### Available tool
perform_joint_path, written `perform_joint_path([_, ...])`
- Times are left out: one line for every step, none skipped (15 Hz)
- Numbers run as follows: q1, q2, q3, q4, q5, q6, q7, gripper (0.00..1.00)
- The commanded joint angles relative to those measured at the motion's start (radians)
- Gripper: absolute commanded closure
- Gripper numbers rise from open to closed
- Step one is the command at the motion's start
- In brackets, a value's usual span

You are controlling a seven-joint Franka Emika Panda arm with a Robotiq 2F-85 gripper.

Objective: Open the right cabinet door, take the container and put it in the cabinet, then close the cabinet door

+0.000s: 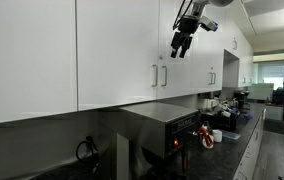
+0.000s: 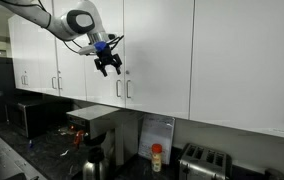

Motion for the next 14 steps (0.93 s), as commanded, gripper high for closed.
perform_joint_path([-0.017,-0.102,0.023,-0.054,0.021,-0.153,0.080,0.00])
perform_joint_path([-0.017,-0.122,0.024,-0.059,0.024,-0.193,0.100,0.00])
perform_joint_path([-0.017,-0.141,0.025,-0.067,0.026,-0.228,0.115,0.00])
perform_joint_path([-0.016,-0.161,0.025,-0.076,0.029,-0.258,0.129,0.00])
perform_joint_path([-0.014,-0.179,0.023,-0.084,0.035,-0.285,0.136,0.00])
perform_joint_path([-0.015,-0.196,0.024,-0.094,0.037,-0.308,0.149,0.00])
perform_joint_path([-0.014,-0.213,0.024,-0.101,0.043,-0.332,0.156,0.00])
perform_joint_path([-0.014,-0.233,0.025,-0.113,0.048,-0.344,0.164,0.00])
perform_joint_path([-0.012,-0.248,0.026,-0.121,0.051,-0.356,0.165,0.00])
perform_joint_path([-0.010,-0.265,0.025,-0.132,0.054,-0.367,0.160,0.00])
perform_joint_path([-0.014,-0.224,0.028,-0.095,0.036,-0.349,0.153,0.00])
perform_joint_path([-0.014,-0.238,0.028,-0.104,0.038,-0.355,0.153,0.00])
perform_joint_path([-0.014,-0.249,0.028,-0.111,0.039,-0.356,0.153,0.00])
perform_joint_path([-0.014,-0.256,0.028,-0.117,0.040,-0.357,0.153,0.00])
